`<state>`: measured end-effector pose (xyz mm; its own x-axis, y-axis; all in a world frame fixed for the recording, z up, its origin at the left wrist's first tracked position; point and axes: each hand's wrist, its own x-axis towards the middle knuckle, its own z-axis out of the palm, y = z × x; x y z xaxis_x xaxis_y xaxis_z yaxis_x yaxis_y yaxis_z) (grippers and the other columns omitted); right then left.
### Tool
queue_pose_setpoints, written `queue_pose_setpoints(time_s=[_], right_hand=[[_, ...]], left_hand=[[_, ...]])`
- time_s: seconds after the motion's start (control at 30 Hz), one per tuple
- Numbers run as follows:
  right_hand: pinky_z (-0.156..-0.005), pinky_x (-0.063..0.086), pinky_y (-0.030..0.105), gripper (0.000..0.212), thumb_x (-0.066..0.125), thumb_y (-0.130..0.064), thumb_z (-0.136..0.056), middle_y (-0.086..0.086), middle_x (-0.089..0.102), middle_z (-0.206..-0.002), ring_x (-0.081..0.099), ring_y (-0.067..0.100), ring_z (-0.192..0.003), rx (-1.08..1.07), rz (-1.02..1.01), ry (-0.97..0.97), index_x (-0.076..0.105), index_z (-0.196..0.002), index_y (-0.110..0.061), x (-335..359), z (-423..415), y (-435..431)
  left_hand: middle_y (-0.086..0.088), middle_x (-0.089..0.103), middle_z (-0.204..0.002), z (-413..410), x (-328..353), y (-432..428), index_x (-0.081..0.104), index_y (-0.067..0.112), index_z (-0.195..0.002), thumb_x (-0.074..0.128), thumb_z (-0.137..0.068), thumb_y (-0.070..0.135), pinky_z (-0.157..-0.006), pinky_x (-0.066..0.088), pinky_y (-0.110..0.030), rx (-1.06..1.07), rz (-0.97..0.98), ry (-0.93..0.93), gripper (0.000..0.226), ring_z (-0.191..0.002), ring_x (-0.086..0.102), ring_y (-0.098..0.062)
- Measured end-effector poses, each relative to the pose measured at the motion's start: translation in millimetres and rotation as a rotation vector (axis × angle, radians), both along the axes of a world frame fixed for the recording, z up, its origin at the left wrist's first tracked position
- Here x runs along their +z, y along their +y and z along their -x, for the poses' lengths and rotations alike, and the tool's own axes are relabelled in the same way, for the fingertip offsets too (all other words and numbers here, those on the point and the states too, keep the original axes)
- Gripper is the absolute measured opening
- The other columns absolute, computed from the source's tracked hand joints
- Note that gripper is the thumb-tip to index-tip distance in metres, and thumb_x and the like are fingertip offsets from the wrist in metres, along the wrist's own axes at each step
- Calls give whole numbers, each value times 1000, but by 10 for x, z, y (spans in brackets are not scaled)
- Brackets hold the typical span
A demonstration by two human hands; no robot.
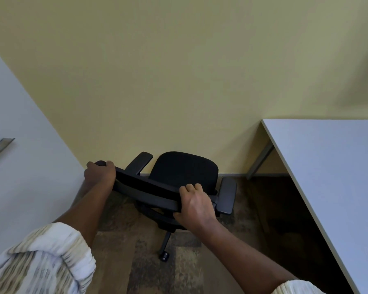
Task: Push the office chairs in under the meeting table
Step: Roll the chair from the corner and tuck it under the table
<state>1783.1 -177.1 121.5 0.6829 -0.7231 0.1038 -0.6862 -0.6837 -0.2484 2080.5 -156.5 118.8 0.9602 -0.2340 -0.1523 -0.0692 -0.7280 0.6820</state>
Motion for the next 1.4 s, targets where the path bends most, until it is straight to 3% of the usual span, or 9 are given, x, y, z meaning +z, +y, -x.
queue_pose_setpoints(time_s=[0.43,1.1,1.4], right_hand=[[-68,43,32,51,75,-48,-81,5,56,-110,49,23,-98,-87,-52,3,54,-113,-14,70,669,213],[-69,40,32,50,73,-49,-81,3,52,-110,48,23,-98,-305,-73,-71,52,-112,-15,33,1593,352],[-65,41,31,49,70,-52,-78,-1,50,-104,44,18,-91,-422,-28,-92,52,-108,-18,-2,2148,226]], left_hand=[[-25,57,-128,654,-16,-202,48,-1,-130,57,-94,41,-95,51,-54,-206,-63,-55,55,-114,58,-48],[-20,62,-99,1698,-70,-940,55,4,-107,61,-91,40,-72,50,-46,-462,-40,-134,40,-84,59,-40],[-20,62,-101,2362,-119,-1427,55,3,-106,62,-91,41,-69,47,-45,-567,-22,-143,41,-80,56,-38]])
